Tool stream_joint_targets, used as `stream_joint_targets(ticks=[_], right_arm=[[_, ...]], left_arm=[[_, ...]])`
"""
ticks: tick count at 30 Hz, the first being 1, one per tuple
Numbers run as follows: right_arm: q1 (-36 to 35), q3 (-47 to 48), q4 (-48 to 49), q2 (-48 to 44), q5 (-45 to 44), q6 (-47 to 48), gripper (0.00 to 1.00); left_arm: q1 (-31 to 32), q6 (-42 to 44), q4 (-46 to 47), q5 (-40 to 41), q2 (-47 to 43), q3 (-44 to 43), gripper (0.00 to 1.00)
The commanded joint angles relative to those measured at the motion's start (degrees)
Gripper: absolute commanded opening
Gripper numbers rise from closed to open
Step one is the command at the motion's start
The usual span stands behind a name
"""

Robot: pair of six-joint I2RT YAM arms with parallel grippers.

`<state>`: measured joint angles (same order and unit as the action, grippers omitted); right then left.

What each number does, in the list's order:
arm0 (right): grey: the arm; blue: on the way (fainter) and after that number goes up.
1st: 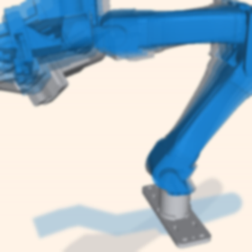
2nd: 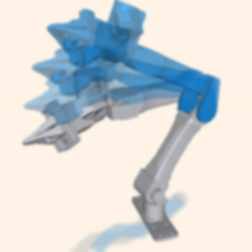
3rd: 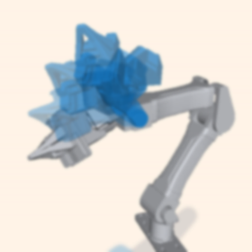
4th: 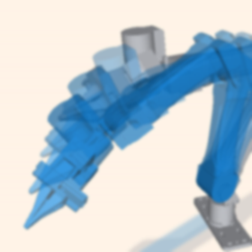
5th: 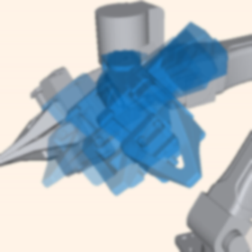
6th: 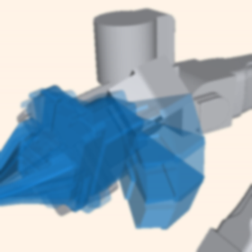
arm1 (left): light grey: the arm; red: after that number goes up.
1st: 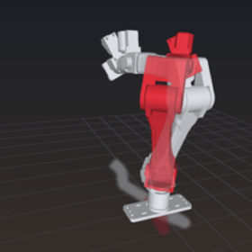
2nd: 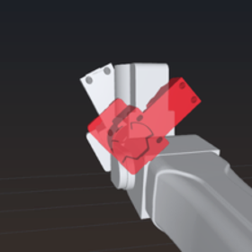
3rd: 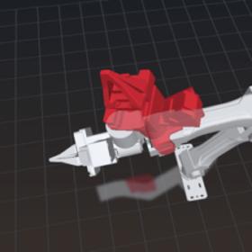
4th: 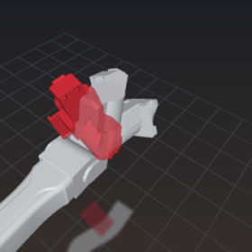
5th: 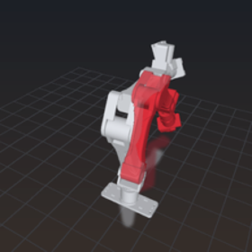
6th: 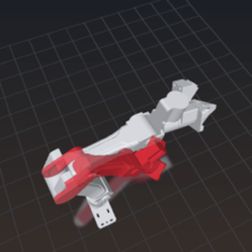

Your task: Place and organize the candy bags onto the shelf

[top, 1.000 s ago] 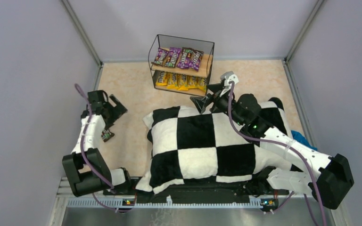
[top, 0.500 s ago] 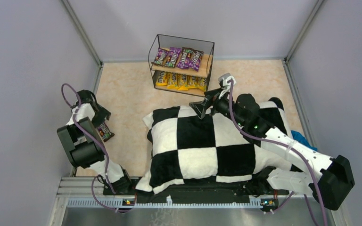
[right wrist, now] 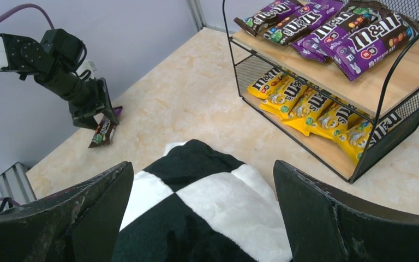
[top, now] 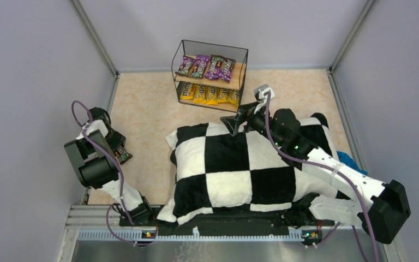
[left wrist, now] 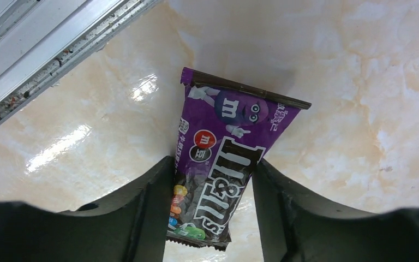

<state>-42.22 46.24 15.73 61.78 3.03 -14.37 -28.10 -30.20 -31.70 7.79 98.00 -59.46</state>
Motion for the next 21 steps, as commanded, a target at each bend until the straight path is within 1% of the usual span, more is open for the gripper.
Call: stream_joint_targets(ticks=[1, 3, 7, 10, 16, 21], right_arm=[[0.1, 3.7, -1.6, 1.2, -0.7, -0.2, 0.99], [0.0, 4.3, -2.6, 1.6, -0.7, 0.0, 0.99], [0.1, 5.4, -3.6, 2.5, -0.8, 0.4, 0.99], [0.1, 6.3, -4.6, 3.7, -1.2, 0.4, 0.99], [0.0, 6.9, -5.2, 6.0, 0.7, 2.8, 0.99], [0.0, 7.5, -4.0, 7.7, 3.4, 5.7, 0.99]], left_arm=[[0.1, -0.6, -0.5, -5.1, 0.3, 1.1, 0.54], [0.2, -0.3, -0.4, -5.9, -0.7, 1.3, 0.49], [0.4, -0.4, -0.1, -8.5, -3.5, 1.8, 0.48], [0.6, -1.3, 1.1, -14.2, -6.3, 3.7, 0.48], [1.5, -2.9, 3.9, -27.9, -12.4, 9.0, 0.47], [3.6, -4.0, 4.3, -36.6, -16.9, 8.6, 0.48]])
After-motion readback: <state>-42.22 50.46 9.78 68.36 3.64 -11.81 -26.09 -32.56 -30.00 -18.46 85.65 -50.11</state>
